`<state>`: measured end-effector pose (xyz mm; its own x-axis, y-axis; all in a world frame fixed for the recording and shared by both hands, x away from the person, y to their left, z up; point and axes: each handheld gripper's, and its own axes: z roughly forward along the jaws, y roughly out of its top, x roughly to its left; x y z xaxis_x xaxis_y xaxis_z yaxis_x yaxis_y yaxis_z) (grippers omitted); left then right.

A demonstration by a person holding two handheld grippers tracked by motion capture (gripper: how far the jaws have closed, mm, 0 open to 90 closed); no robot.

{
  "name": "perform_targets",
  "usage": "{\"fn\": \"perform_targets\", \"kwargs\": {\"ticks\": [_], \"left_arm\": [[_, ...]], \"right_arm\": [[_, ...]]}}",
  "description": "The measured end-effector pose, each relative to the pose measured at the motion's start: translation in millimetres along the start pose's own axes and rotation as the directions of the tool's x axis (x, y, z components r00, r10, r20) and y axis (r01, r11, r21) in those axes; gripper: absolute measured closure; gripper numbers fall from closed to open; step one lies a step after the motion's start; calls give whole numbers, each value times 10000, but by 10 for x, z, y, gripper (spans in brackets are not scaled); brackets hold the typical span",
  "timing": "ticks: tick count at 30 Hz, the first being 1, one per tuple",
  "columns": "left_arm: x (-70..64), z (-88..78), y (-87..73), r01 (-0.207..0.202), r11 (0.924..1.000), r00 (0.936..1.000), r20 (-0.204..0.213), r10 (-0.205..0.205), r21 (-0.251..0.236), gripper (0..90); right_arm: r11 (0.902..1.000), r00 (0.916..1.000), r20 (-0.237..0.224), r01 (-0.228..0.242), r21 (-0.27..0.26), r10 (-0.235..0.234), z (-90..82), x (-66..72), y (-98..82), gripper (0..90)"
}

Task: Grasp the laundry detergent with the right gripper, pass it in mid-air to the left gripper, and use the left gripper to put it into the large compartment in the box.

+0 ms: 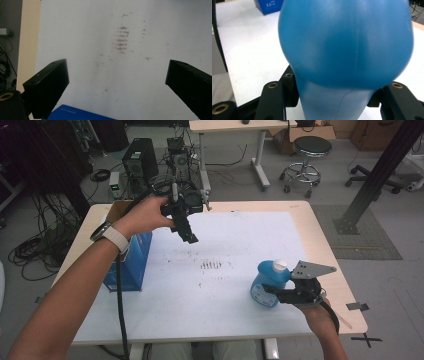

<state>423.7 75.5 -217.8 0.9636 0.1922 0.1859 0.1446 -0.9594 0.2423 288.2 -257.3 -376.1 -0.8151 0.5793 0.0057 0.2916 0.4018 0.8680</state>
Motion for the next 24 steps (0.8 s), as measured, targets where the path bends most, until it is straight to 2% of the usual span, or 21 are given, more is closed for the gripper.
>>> {"fn": "perform_targets", "kwargs": {"ticks": [8,10,19,24], "left_arm": [[-31,-50,-25,49,10000,10000,-49,-50,-46,54],[-49,-70,-37,32,10000,10000,-69,-32,6,55],[-148,-193,-59,46,10000,9999,-116,-47,-80,55],[-229,-275,-52,-73,9998,9998,-164,69,-211,55]], "right_arm": [[9998,9996,-252,161,78,-159,-66,1,137,443],[9998,9987,-476,178,86,-174,-91,11,195,443],[9983,9892,-1346,582,7,-576,-171,38,502,442],[9970,9843,-1602,771,96,-745,-185,33,623,442]]}}
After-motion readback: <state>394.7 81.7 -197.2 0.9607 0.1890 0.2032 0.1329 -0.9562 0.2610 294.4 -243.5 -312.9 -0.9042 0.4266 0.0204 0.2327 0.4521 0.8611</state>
